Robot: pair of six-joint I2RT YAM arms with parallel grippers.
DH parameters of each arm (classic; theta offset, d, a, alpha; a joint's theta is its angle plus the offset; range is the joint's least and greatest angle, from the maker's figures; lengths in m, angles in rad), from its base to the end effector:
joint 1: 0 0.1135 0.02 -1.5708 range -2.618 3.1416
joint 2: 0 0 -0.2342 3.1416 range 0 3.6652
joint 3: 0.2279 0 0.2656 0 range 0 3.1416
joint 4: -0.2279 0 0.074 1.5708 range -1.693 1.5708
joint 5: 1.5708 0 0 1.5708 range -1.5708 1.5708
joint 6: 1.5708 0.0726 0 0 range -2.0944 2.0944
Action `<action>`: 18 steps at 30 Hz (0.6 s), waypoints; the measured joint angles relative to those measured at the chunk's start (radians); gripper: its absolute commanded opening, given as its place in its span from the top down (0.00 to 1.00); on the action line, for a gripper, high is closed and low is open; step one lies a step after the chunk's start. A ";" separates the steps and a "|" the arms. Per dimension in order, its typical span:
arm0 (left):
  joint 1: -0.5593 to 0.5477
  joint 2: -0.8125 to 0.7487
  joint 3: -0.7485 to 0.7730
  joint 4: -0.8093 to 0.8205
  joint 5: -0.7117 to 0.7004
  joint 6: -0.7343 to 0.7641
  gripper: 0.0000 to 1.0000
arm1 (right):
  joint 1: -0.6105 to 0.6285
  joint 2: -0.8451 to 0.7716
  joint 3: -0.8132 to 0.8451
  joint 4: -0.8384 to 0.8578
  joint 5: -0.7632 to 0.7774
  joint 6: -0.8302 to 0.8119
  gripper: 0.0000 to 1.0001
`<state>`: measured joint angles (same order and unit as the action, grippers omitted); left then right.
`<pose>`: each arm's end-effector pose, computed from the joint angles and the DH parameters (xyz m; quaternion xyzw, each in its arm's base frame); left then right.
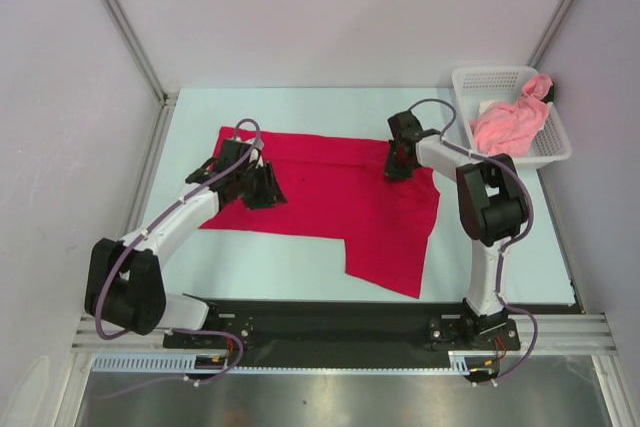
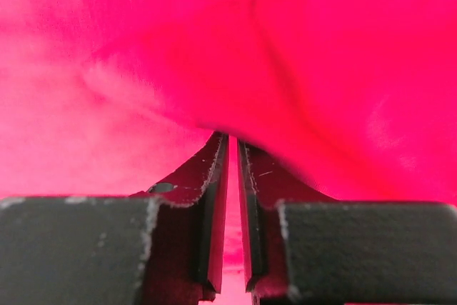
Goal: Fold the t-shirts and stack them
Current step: Fold the tshirt
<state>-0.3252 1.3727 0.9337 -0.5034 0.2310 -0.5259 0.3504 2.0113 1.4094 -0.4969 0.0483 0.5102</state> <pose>0.2966 -0.1176 0.1704 -0.0592 0.9435 -0.2266 0.2344 0.4086 0.1456 0.0978 0.0832 0.9684 0.0762 0.2222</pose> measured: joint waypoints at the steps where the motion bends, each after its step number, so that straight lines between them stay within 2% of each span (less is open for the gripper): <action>1: 0.000 -0.006 0.003 0.000 0.002 0.004 0.55 | -0.012 0.011 0.020 -0.005 0.001 -0.006 0.86; 9: 0.000 -0.008 0.023 -0.009 0.016 0.029 0.56 | -0.095 0.130 0.224 -0.031 -0.002 -0.054 0.81; 12: 0.000 -0.008 0.024 -0.017 0.018 0.034 0.56 | -0.114 0.167 0.305 -0.061 -0.003 -0.089 0.76; 13: 0.000 -0.008 0.024 -0.019 0.018 0.036 0.56 | -0.121 0.172 0.325 -0.070 -0.003 -0.099 0.71; 18: 0.000 -0.008 0.024 -0.024 0.029 0.037 0.56 | -0.143 0.183 0.407 -0.120 -0.003 -0.166 0.66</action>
<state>-0.3252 1.3647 0.9573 -0.5278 0.2596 -0.4885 0.2073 2.1944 1.8164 -0.6170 0.0448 0.3443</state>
